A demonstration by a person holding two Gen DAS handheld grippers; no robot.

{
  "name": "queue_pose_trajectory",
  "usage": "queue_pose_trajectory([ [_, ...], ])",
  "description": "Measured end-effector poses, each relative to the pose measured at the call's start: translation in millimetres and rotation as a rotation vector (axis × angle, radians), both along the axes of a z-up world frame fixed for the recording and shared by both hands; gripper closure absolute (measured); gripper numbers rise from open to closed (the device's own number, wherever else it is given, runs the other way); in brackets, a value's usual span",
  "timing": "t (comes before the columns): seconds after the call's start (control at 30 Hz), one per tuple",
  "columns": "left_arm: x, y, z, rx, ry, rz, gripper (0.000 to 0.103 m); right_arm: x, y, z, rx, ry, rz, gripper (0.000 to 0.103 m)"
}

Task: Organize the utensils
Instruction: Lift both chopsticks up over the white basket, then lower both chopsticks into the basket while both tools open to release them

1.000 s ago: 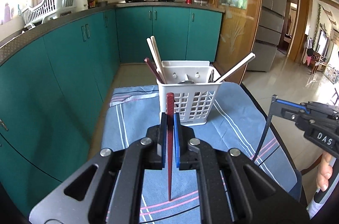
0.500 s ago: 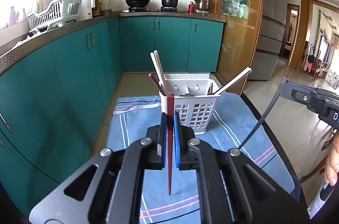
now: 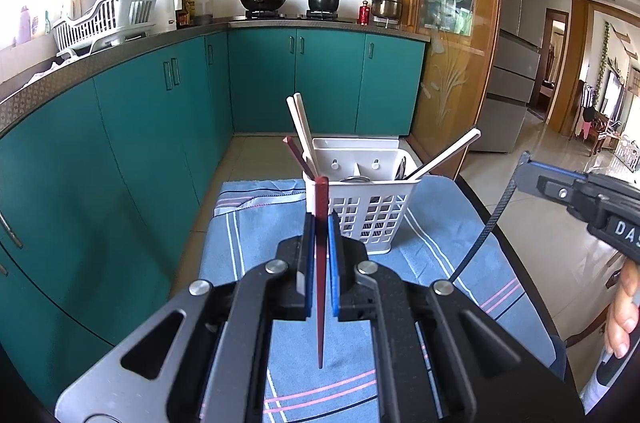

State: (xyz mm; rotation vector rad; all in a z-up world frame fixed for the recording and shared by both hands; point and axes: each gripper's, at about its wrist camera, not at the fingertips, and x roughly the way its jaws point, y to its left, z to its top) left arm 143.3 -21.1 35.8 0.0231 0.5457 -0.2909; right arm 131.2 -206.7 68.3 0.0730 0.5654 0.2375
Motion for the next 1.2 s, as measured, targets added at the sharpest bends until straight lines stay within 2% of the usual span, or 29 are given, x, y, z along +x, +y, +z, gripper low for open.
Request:
queue_pose_trajectory([
  [0.23,16,4,40,-0.035,-0.070,-0.027,0.097,12,0,17,-0.010,-0.019,0.006,0.096],
  [0.33,28,2,61,-0.049,-0.094,-0.030,0.097,21,-2,36,-0.013,-0.043,0.011,0.096],
  [0.43,42,2,84,-0.093,-0.114,-0.036,0.097,34,-6,59,-0.013,-0.067,-0.001,0.096],
  [0.57,55,8,115,-0.164,-0.158,-0.033,0.097,49,-17,91,0.036,-0.091,-0.003,0.096],
  [0.77,80,12,148,-0.237,-0.212,0.035,0.097,62,-39,143,0.106,-0.210,-0.060,0.096],
  [0.83,92,11,149,-0.244,-0.230,0.062,0.097,74,-42,149,0.109,-0.222,-0.083,0.096],
  [0.93,110,2,136,-0.229,-0.223,0.085,0.097,98,-42,143,0.132,-0.190,-0.100,0.096],
  [1.03,124,-8,112,-0.204,-0.200,0.104,0.097,121,-34,123,0.123,-0.175,-0.120,0.096],
  [1.2,139,-18,74,-0.148,-0.177,0.123,0.097,151,-14,71,0.055,-0.127,-0.126,0.096],
])
